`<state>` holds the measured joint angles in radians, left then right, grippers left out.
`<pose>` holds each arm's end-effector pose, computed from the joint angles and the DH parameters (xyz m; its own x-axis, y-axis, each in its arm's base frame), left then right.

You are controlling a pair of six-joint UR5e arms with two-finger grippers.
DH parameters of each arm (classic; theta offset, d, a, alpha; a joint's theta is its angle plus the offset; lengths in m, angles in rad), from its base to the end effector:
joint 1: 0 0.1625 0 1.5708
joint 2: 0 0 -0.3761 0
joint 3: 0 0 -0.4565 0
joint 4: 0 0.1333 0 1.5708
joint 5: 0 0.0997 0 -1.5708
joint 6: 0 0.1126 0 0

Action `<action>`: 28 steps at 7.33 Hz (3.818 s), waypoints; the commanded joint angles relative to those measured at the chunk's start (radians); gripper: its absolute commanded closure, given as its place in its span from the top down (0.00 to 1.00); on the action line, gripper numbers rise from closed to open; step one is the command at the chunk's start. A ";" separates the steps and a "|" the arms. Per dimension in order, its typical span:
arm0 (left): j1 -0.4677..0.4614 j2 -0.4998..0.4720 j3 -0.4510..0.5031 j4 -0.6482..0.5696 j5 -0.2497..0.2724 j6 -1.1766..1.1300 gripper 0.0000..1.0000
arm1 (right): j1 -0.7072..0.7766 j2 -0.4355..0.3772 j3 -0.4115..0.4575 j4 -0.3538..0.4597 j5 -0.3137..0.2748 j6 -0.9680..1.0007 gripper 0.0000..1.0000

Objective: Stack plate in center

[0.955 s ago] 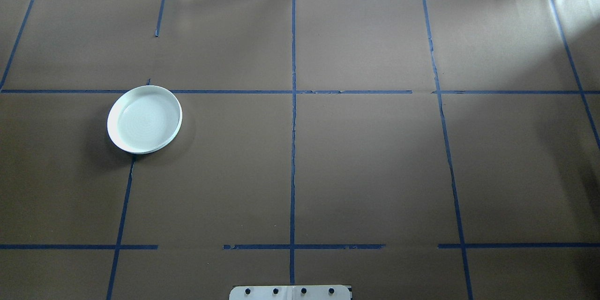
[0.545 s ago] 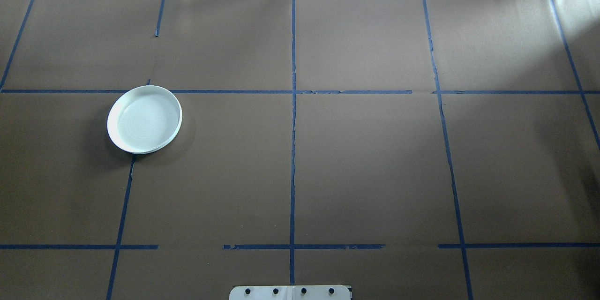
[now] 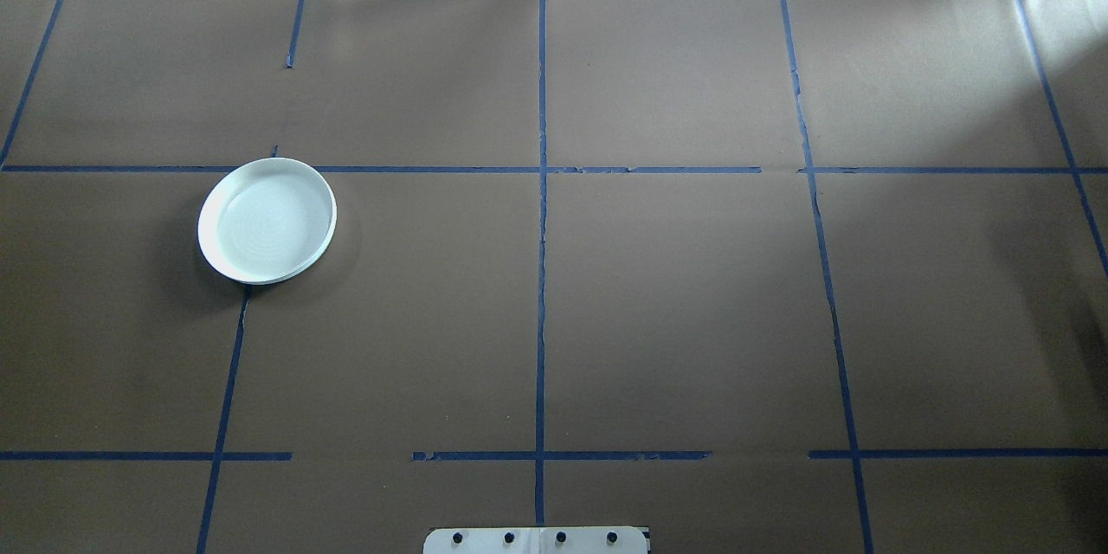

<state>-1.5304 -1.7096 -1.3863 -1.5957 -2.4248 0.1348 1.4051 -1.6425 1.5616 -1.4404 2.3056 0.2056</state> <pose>-0.0239 -0.6077 0.6319 0.6457 0.1450 -0.7497 -0.1283 0.9884 0.0807 -0.0307 -0.5340 0.6530 0.7447 0.0493 0.6656 0.0130 0.9960 -0.0883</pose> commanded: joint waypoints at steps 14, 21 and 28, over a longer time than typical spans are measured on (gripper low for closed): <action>-0.111 -0.001 0.013 -0.018 0.003 0.003 1.00 | 0.000 0.000 0.000 0.000 0.000 0.000 1.00; -0.112 0.002 -0.002 -0.018 0.026 -0.003 1.00 | 0.000 0.001 0.000 0.000 0.000 0.000 1.00; -0.125 0.183 -0.194 -0.018 0.026 0.000 1.00 | 0.000 0.000 0.000 0.000 0.000 0.000 1.00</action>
<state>-1.6551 -1.5298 -1.5783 -1.6137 -2.3991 0.1337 1.4052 -1.6429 1.5616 -1.4404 2.3056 0.2055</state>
